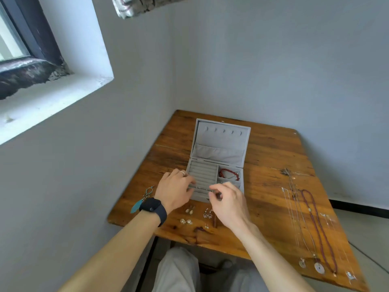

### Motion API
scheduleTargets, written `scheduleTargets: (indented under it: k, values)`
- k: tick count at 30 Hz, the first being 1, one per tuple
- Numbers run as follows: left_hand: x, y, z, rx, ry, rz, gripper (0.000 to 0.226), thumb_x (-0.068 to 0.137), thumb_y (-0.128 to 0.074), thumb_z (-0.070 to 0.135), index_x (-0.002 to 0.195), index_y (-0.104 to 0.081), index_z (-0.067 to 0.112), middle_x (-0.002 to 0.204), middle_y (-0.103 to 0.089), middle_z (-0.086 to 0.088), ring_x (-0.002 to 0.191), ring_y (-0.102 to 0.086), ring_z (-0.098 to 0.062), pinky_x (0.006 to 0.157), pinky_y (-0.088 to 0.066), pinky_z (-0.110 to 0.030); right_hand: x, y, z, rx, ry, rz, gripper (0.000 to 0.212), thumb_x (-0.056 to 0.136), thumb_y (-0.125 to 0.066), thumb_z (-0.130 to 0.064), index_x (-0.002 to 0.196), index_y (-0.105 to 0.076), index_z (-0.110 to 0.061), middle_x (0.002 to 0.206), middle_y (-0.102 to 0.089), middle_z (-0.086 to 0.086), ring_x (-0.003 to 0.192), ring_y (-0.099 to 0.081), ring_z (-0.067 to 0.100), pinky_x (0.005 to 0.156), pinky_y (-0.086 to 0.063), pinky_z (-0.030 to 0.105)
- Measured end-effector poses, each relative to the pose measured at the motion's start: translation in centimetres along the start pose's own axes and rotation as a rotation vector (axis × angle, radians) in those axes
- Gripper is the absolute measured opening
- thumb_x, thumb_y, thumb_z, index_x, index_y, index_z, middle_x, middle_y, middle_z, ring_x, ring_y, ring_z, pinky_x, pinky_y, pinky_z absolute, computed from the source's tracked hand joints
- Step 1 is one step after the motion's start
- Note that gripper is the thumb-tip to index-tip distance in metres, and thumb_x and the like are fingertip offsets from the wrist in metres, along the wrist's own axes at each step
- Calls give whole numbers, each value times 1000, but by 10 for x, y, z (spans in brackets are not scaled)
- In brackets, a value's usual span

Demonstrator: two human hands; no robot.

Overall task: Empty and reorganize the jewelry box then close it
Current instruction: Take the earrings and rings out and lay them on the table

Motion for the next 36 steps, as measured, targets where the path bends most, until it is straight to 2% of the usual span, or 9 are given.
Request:
scheduleTargets:
  k: [3, 5, 10, 15, 20, 24, 27, 30, 36]
  values:
    - [14, -10, 1, 18, 0, -61, 31, 97, -53, 37, 126, -63, 33, 127, -62, 4, 120, -50, -19, 97, -40, -38, 23, -12, -7, -118, 42, -63, 28, 96, -61, -35, 122, -69, -27, 115, -64, -7, 109, -56, 13, 87, -50, 26]
    - [20, -14, 1, 41, -2, -91, 29, 97, -54, 36, 124, -65, 34, 126, -62, 2, 119, -49, -20, 96, -41, -40, 32, -20, -9, -183, 65, -104, 29, 97, -59, -35, 124, -69, -28, 117, -65, -5, 111, -54, 16, 88, -50, 30]
    - [24, -15, 1, 116, 16, -85, 20, 97, -55, 39, 105, -73, 33, 113, -64, 3, 111, -50, -20, 90, -41, -38, 43, -37, -9, -257, 67, -196, 31, 97, -57, -38, 126, -67, -34, 115, -62, -6, 107, -49, 17, 83, -51, 33]
    - [25, -18, 2, 148, 52, -56, 20, 98, -57, 33, 109, -72, 28, 114, -66, 3, 112, -52, -20, 91, -43, -37, 46, -41, -7, -270, 47, -237, 30, 97, -57, -40, 126, -66, -39, 117, -61, -6, 108, -47, 19, 84, -49, 34]
    - [25, -22, -10, -35, 157, -83, 15, 95, -60, 34, 102, -73, 30, 111, -66, 5, 113, -48, -19, 91, -45, -37, 47, -41, -14, -302, 91, -230, 28, 97, -58, -37, 124, -68, -36, 115, -62, -5, 107, -47, 19, 83, -50, 36]
    - [16, -30, -27, -288, 267, -123, 12, 91, -62, 37, 92, -73, 32, 102, -68, 11, 108, -53, -15, 89, -49, -37, 49, -39, -21, -338, 146, -209, 26, 97, -59, -38, 121, -70, -35, 111, -62, -6, 105, -46, 19, 80, -46, 33]
    - [2, -33, -41, -513, 352, -91, 7, 89, -66, 37, 83, -70, 36, 93, -65, 19, 96, -58, -6, 83, -48, -28, 49, -38, -25, -348, 175, -196, 25, 97, -59, -39, 118, -72, -33, 110, -62, -6, 105, -46, 18, 80, -45, 32]
    - [-16, -24, -48, -573, 368, 4, 10, 88, -67, 36, 80, -65, 42, 89, -57, 25, 89, -51, 1, 70, -37, -16, 52, -36, -28, -355, 174, -192, 25, 95, -62, -40, 116, -73, -32, 111, -63, -6, 107, -47, 18, 79, -45, 33]
    - [-38, -10, -52, -652, 384, 94, 4, 88, -69, 35, 85, -70, 38, 101, -63, 17, 100, -55, -2, 84, -38, -22, 57, -40, -37, -418, 170, -245, 16, 93, -66, -31, 105, -75, -28, 108, -63, -3, 107, -48, 21, 80, -48, 34]
Point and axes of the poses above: each hand's wrist, its own x-axis towards the middle knuckle, its own y-axis out of the back of the hand, z = x × y, the point moved 10 cm from there along x, towards the middle knuckle
